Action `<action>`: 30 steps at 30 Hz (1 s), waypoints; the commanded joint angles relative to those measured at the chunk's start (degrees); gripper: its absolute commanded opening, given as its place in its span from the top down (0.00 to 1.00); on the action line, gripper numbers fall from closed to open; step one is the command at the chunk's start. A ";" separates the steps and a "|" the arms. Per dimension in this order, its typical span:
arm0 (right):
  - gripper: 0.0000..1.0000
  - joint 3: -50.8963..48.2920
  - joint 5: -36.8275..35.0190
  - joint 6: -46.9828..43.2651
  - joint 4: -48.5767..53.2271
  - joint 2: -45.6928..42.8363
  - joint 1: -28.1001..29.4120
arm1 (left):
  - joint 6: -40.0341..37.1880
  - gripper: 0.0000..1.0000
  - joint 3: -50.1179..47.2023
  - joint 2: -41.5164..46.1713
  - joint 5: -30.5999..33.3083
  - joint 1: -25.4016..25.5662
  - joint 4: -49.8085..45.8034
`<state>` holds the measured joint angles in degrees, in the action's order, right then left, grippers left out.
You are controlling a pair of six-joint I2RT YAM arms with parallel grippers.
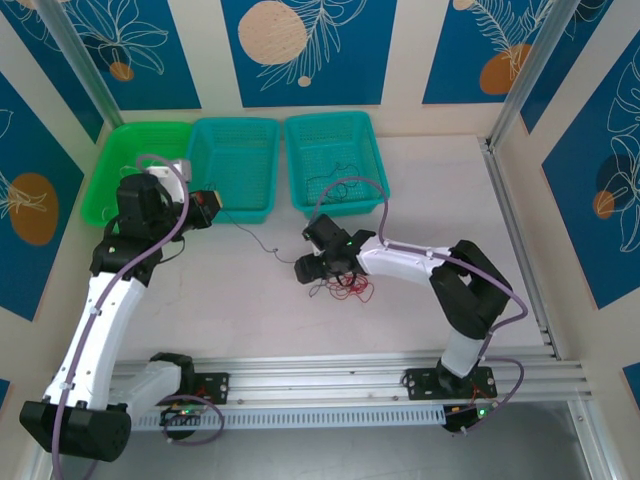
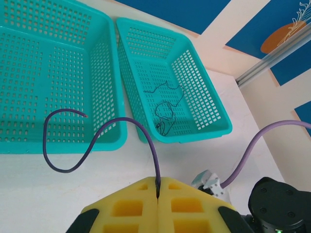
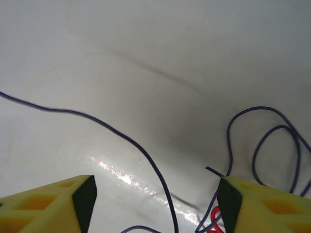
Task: Untangle the cables
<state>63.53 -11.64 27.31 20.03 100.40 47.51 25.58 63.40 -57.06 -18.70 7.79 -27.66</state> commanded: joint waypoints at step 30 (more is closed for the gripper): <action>1.00 21.09 6.62 5.18 1.54 -19.91 -5.03 | 3.18 0.15 -32.84 12.05 -12.62 6.11 36.55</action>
<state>80.42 -0.54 31.51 21.26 80.44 42.94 28.73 32.08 -46.68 -28.58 11.73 2.59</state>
